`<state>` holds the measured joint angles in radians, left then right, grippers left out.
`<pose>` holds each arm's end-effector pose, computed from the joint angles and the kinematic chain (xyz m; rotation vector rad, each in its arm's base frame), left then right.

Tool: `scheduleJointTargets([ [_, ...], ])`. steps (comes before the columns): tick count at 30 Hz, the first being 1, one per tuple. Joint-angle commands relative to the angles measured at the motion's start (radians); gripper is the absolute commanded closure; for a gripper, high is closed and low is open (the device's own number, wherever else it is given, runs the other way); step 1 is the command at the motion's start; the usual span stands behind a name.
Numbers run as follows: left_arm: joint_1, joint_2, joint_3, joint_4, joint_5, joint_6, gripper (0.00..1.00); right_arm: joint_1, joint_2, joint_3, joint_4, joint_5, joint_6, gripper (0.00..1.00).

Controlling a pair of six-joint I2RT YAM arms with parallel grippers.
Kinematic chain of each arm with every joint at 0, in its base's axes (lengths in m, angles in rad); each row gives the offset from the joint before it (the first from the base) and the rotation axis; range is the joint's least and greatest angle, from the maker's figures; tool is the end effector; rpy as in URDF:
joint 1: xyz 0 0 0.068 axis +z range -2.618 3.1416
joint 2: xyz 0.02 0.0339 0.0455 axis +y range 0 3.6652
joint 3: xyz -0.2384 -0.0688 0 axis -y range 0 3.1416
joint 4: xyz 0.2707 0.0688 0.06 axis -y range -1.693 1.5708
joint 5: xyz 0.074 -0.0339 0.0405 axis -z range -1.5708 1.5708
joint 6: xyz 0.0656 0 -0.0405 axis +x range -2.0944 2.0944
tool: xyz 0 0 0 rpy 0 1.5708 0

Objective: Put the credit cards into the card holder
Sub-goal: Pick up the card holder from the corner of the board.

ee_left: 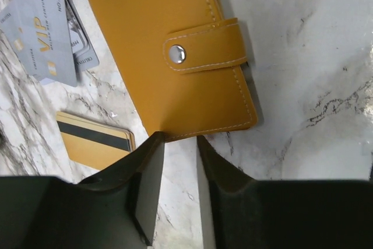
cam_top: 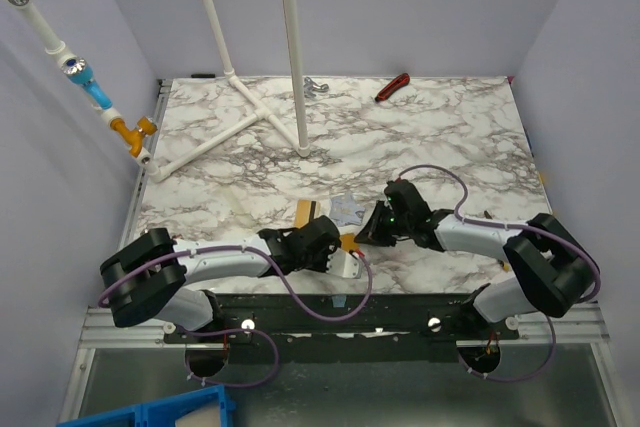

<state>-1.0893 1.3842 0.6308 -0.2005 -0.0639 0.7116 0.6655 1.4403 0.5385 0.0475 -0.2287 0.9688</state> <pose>0.1403 -0.2595 0.0926 1.9612 1.5877 -0.0717 0.2225 0.1935 0.0707 0.2885 2.6443 0.9344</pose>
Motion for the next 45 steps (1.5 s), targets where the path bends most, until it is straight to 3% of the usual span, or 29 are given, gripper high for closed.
scheduleJointTargets([
  [1, -0.005, -0.017, 0.071, -0.112, 0.034, -0.072, 0.63, 0.002, 0.011, 0.048, -0.044, 0.013, -0.060, 0.97],
  [4, 0.026, -0.049, 0.129, -0.217, 0.064, -0.155, 0.44, 0.001, -0.024, 0.032, -0.083, 0.024, -0.091, 0.99],
  [9, 0.112, -0.084, 0.212, -0.300, 0.198, -0.320, 0.02, 0.001, -0.113, 0.016, -0.083, 0.010, -0.170, 0.99],
  [14, 0.229, -0.089, 0.265, -0.310, 0.348, -0.358, 0.01, 0.012, -0.236, 0.027, -0.099, 0.008, -0.268, 0.99],
  [18, 0.296, -0.096, 0.276, -0.340, 0.534, -0.249, 0.01, 0.060, -0.328, 0.029, -0.082, -0.010, -0.343, 0.99],
  [23, 0.395, -0.059, 0.334, -0.395, 0.728, -0.176, 0.01, 0.180, -0.357, 0.083, -0.140, 0.103, -0.450, 1.00],
  [32, 0.453, -0.003, 0.322, -0.324, 0.860, -0.108, 0.01, 0.253, -0.316, 0.154, -0.196, 0.148, -0.557, 0.99],
  [36, 0.454, 0.043, 0.348, -0.326, 0.853, -0.114, 0.01, 0.252, -0.300, 0.181, -0.324, 0.351, -0.432, 0.99],
  [39, 0.452, 0.027, 0.313, -0.308, 0.830, -0.090, 0.01, 0.252, -0.332, 0.128, -0.363, 0.392, -0.281, 0.77],
  [42, 0.431, -0.009, 0.275, -0.275, 0.779, -0.071, 0.10, 0.251, -0.392, 0.022, -0.319, 0.395, -0.176, 0.62],
  [45, 0.364, -0.018, 0.250, -0.267, 0.691, -0.031, 0.19, 0.219, -0.401, -0.040, -0.295, 0.355, -0.121, 0.54],
])
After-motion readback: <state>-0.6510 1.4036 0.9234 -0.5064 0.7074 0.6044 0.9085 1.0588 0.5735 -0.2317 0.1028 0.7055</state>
